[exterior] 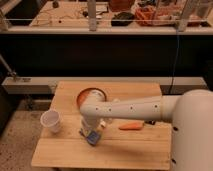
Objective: Wipe the white sponge on the table
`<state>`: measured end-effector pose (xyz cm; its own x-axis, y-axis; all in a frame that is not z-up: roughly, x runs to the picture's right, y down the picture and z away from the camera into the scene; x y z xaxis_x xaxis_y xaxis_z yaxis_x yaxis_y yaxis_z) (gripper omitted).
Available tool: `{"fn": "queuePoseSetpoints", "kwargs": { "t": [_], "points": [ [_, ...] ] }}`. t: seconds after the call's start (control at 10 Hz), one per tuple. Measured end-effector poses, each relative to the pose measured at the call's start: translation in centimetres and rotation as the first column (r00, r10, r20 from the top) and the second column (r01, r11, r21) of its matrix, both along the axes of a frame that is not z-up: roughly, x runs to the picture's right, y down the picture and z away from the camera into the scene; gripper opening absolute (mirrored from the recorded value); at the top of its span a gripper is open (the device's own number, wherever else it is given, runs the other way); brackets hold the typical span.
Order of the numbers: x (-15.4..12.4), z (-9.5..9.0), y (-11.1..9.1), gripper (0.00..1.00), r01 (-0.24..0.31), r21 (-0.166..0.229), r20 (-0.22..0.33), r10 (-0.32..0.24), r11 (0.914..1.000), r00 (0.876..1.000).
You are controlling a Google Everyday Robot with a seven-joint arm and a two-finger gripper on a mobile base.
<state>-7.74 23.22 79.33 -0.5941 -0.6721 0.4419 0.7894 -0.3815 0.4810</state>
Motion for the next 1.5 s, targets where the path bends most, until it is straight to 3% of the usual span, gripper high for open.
{"fn": "queuePoseSetpoints", "kwargs": {
  "t": [0.2, 0.6, 0.8, 1.1, 1.2, 1.5],
  "points": [
    [3.0, -1.2, 2.5, 0.27, -0.017, -0.01, -0.034, 0.017, 0.9998, 0.999],
    [4.0, -4.5, 7.5, 0.27, 0.014, 0.004, -0.035, -0.014, 0.9999, 0.999],
    [1.6, -6.7, 8.6, 0.27, 0.064, 0.039, 0.014, -0.065, 0.9972, 0.998],
    [-3.6, -7.6, 9.0, 0.27, 0.138, 0.07, 0.088, -0.144, 0.9879, 0.986],
    [-6.0, -7.6, 8.6, 0.27, 0.166, 0.077, 0.119, -0.174, 0.9831, 0.978],
    [-8.9, -5.9, 6.4, 0.27, 0.196, 0.08, 0.158, -0.206, 0.9774, 0.966]
  ]
}}
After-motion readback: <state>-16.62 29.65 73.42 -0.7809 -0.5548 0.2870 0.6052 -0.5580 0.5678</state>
